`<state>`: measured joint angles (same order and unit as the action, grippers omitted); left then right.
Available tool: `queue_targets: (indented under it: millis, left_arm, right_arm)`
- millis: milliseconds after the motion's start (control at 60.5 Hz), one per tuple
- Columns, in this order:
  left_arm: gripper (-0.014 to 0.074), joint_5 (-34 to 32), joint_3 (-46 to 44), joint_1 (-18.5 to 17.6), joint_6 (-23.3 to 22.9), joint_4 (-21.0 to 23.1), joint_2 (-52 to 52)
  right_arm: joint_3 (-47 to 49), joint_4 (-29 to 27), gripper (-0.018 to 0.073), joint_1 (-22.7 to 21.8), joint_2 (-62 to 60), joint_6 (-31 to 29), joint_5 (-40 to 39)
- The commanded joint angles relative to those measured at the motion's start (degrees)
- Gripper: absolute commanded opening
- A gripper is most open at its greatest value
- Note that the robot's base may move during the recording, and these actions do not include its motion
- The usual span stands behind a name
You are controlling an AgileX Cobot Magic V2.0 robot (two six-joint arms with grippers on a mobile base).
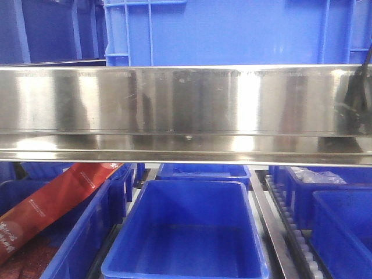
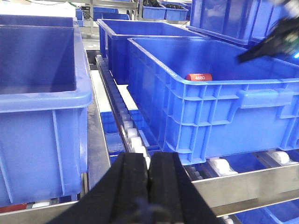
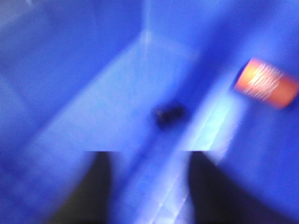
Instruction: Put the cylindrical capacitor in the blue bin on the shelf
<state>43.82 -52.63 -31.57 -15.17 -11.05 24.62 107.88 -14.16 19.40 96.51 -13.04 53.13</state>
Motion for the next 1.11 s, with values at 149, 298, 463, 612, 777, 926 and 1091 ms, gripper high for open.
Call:
queue_targets:
  millis: [149, 298, 463, 612, 777, 926, 1091]
  left_arm:
    - [-0.0111, -0.98, 0.08, 0.04, -0.57, -0.66, -0.33]
    - [-0.0111, -1.38, 0.08, 0.04, -0.57, -1.76, -0.33]
    - [-0.0111, -1.87, 0.08, 0.04, -0.57, -3.01, -0.33]
    - [-0.0111, -2.92, 0.08, 0.04, -0.57, -5.12, -0.33]
    - [-0.0111, -3.34, 0.08, 0.04, -0.57, -6.23, -0.33]
    - [-0.0111, -3.73, 0.08, 0.04, -0.57, -6.23, -0.33]
    - [-0.0111, -3.85, 1.19, 0.04, -0.57, -6.23, -0.22]
  right_arm:
    - [-4.34, 0.01, -0.0168, -4.91, -12.5, -0.43, -0.4]
    - [-15.85, 0.01, -0.0168, -8.39, -22.08, -0.43, -3.37]
    - [-32.48, 0.38, -0.0168, -8.67, -34.77, -0.43, -9.77]
    - [-47.84, 0.38, -0.0168, -8.67, -45.59, -0.43, -16.37]
    - [-62.14, 2.5, -0.0168, -8.67, -57.75, -0.43, -22.5]
    - [-69.87, 3.38, -0.0168, -8.67, -67.02, -0.43, -23.79]
    - [-73.87, 3.38, -0.0168, -8.67, -76.79, -0.43, -24.46]
